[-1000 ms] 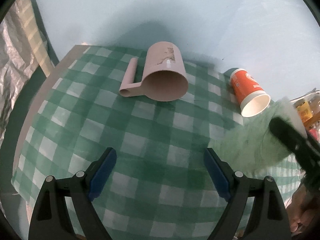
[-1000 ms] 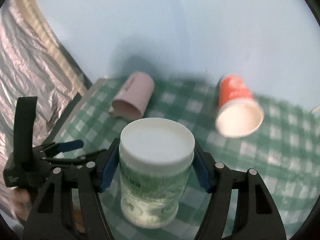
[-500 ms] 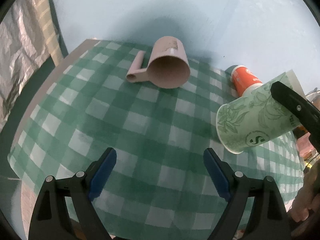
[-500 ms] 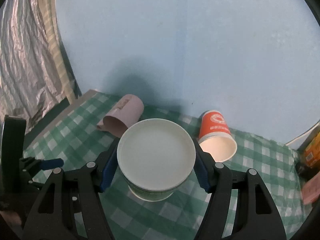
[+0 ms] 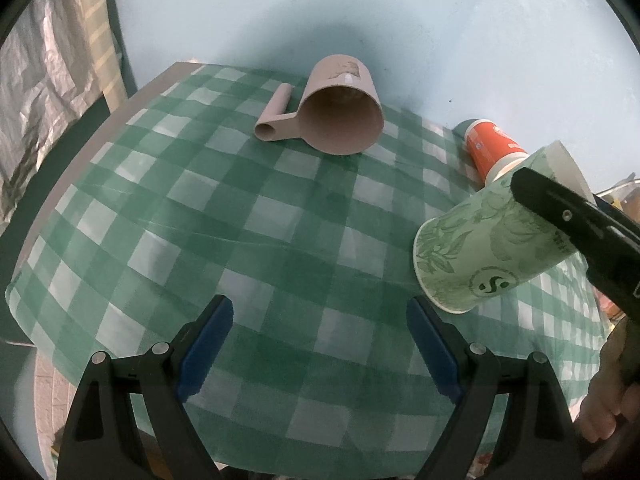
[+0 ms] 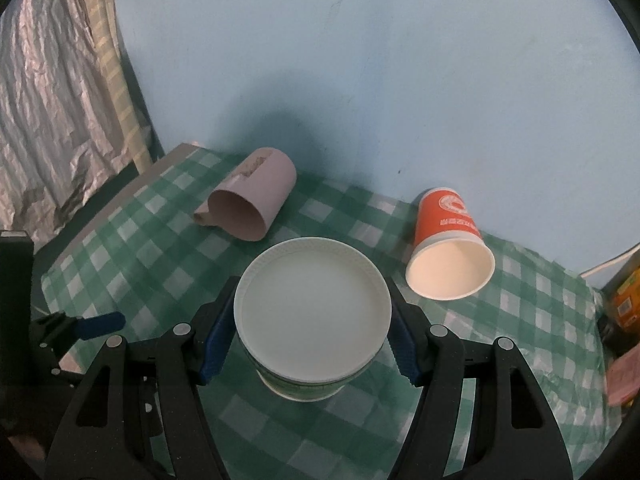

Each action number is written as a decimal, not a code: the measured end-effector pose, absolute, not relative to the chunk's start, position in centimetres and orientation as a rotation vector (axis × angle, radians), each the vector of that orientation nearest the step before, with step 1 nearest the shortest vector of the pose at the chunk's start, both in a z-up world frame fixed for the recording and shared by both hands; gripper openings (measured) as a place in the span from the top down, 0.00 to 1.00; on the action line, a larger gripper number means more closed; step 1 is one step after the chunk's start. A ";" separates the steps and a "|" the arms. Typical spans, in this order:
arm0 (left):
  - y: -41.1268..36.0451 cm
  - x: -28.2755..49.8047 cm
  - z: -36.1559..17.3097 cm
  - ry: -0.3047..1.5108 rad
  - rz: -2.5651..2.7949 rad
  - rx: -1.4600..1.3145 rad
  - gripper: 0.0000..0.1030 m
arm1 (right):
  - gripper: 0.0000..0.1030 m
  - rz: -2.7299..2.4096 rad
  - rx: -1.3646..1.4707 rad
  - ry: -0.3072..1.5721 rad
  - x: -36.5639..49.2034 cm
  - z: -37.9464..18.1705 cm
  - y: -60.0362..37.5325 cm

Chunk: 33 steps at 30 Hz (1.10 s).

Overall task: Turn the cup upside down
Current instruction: 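Lower the inverted green cup onto the cloth and open the right tool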

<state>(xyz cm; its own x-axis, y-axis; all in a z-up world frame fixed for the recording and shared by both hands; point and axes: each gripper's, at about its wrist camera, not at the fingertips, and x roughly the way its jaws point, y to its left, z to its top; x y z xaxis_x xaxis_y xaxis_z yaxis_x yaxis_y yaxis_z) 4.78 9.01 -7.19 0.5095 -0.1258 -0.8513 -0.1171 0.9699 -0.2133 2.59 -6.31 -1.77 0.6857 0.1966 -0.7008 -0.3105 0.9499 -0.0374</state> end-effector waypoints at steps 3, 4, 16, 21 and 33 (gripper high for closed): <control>9.1 4.6 -7.1 1.031 -0.007 -0.264 0.13 | 0.34 0.291 -0.150 0.776 2.7 -2.0 -6.2; 9.1 4.6 -7.0 1.030 -0.007 -0.264 0.13 | 0.34 0.292 -0.145 0.774 2.6 -2.0 -6.2; 8.8 3.3 -5.1 0.962 -0.021 -0.273 0.13 | 0.22 0.294 -0.120 0.703 1.4 0.0 -6.6; 8.4 2.3 -3.9 0.896 -0.012 -0.255 0.12 | 0.18 0.297 -0.098 0.659 0.3 1.5 -7.2; 6.5 -0.9 -0.8 0.720 -0.022 -0.174 0.09 | 0.12 0.232 -0.079 0.514 -4.0 3.0 -10.5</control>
